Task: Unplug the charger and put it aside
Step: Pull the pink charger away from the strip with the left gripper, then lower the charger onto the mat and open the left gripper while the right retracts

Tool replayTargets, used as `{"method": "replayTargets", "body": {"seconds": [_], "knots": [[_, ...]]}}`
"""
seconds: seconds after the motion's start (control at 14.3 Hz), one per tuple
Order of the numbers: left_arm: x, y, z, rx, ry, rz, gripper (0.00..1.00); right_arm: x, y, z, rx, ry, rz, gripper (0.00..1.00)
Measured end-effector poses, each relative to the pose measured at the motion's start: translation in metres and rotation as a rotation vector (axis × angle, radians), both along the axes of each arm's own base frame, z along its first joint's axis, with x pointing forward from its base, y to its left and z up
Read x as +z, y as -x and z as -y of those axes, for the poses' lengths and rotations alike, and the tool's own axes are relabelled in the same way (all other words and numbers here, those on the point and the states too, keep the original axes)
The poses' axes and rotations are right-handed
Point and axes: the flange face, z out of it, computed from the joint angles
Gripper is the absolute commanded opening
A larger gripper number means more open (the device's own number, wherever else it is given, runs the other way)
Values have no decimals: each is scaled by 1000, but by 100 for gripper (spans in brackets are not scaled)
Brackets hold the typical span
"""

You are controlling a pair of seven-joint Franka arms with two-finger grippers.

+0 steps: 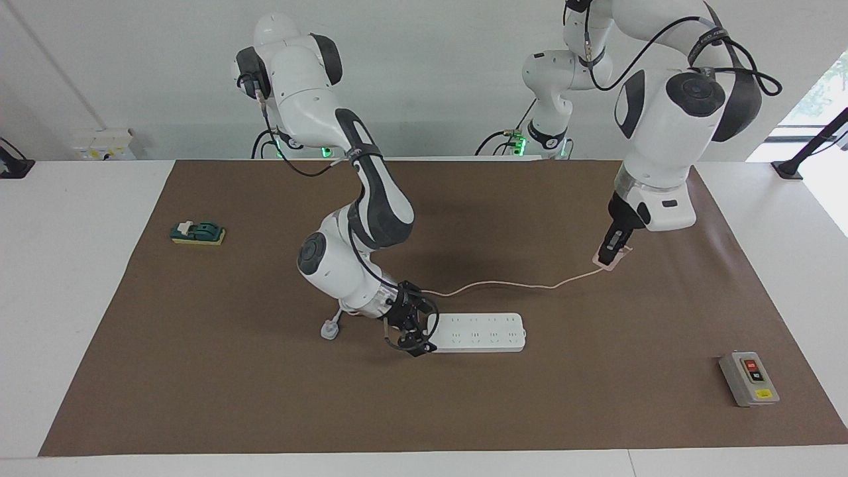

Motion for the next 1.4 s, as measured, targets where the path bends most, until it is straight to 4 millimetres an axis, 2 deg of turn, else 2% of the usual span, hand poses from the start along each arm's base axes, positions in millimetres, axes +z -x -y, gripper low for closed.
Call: {"method": "replayTargets", "body": {"seconds": [0.14, 0.35, 0.63, 0.7, 0.84, 1.05, 1.19, 1.26, 1.4], "knots": [[0, 14, -17, -118, 8, -24, 0, 14, 3, 17, 37, 41, -14, 100], [-13, 42, -36, -285, 62, -72, 0, 38, 7, 51, 169, 122, -9, 100], [-30, 74, -52, -433, 135, -105, 0, 70, 14, 112, 408, 220, 11, 100], [-43, 81, -50, -450, 144, -117, 0, 93, 20, 149, 544, 267, 37, 100], [-68, 83, -48, -459, 178, -100, 0, 121, 33, 180, 767, 345, 67, 100], [-109, 93, -53, -468, 195, -95, 1, 157, 50, 197, 941, 389, 100, 100], [-133, 99, -62, -474, 192, -88, 9, 172, 58, 200, 1002, 401, 108, 100], [-143, 103, -66, -482, 191, -90, 20, 178, 61, 202, 1025, 412, 113, 100], [-157, 109, -76, -503, 194, -101, 86, 192, 69, 206, 1067, 434, 114, 100]]}}
